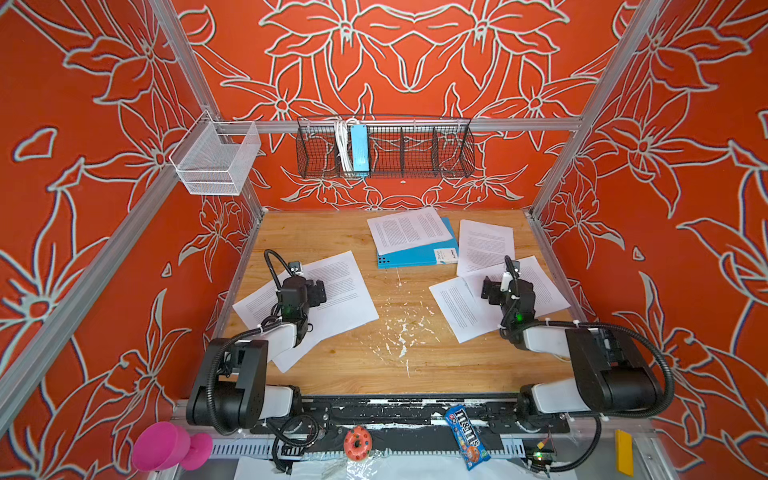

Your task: Put the files into the folder

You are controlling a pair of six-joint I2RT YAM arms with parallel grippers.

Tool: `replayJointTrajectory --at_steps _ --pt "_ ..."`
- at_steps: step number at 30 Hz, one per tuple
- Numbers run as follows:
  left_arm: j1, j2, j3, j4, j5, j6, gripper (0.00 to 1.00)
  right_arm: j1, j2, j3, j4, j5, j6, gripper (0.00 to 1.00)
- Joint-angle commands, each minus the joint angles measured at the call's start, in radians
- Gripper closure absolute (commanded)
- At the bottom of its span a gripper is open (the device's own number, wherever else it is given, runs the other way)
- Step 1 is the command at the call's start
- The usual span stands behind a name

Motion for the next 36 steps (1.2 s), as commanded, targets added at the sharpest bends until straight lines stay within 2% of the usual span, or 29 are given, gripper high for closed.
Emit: replayJointTrajectory --at_steps 1,20,25,34,35,36 --pt "-0.010 -0.005 0.002 0.014 0.095 0.051 0.03 -0.003 -0.003 0.000 -0.002 0.001 -0.023 0.03" --pt "-0.010 0.000 0.015 -0.004 0.103 0.052 0.03 -0.003 -0.003 0.000 -0.003 0.001 -0.023 0.03" --pt "0.014 0.000 0.015 -0.006 0.149 0.046 0.02 -0.002 -0.005 -0.001 -0.002 0.001 -0.022 0.02" --pt "0.023 -0.009 0.014 0.000 0.114 0.024 0.03 -0.004 -0.005 -0.002 0.001 -0.002 -0.019 0.03" --pt "0.022 -0.034 0.026 -0.034 0.078 0.008 0.03 -0.004 -0.008 -0.005 0.005 -0.001 -0.022 0.02" --pt "0.019 -0.088 0.087 -0.181 0.060 -0.003 0.03 -0.004 -0.018 -0.011 0.031 0.006 -0.023 0.03"
